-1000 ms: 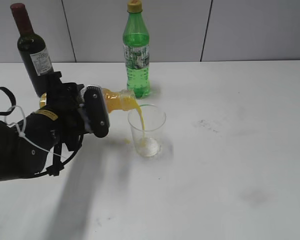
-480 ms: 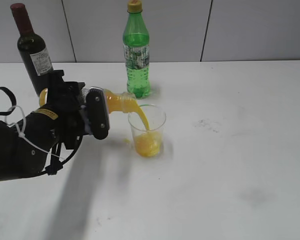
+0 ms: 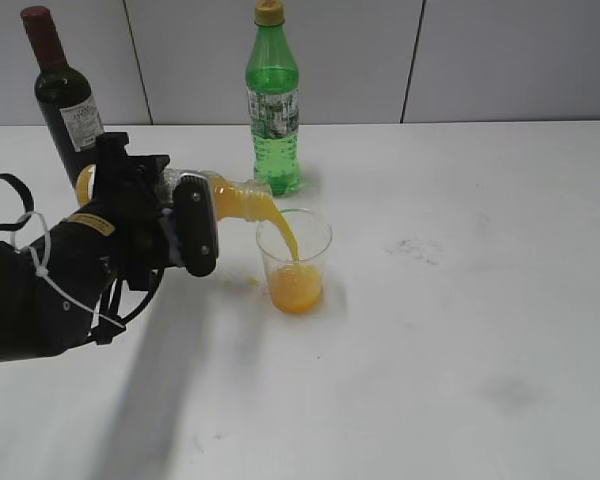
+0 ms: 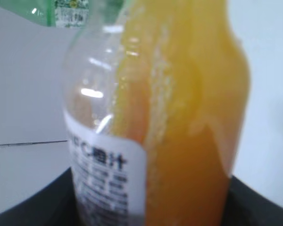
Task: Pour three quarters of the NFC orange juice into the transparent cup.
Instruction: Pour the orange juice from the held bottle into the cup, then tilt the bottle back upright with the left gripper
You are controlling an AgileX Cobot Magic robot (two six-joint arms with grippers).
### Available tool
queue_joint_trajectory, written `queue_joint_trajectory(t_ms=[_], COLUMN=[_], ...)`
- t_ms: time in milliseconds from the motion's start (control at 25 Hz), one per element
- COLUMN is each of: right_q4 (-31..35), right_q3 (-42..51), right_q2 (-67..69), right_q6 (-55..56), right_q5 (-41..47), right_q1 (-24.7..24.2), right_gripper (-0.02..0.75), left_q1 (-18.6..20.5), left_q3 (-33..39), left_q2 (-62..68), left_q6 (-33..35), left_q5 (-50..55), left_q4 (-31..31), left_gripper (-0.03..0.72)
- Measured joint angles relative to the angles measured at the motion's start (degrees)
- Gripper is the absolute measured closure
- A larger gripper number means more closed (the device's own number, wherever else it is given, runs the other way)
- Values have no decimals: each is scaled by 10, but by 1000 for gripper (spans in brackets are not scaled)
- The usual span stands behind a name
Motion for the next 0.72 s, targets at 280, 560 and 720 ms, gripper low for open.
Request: queue_joint_trajectory(t_ms=[280, 560, 720], right_q4=[0, 0, 0], right_q3=[0, 0, 0], right_q2=[0, 0, 0], right_q6=[0, 0, 0], right_q5=[0, 0, 0], right_q1=[0, 0, 0], right_gripper=[148, 148, 148], left_q1=[0, 0, 0], left_q3=[0, 0, 0], left_q2=[0, 0, 0], left_q6=[8, 23, 30], left_q5=[-32, -51, -59], left_q4=[7, 14, 14], left_gripper=[218, 218, 218])
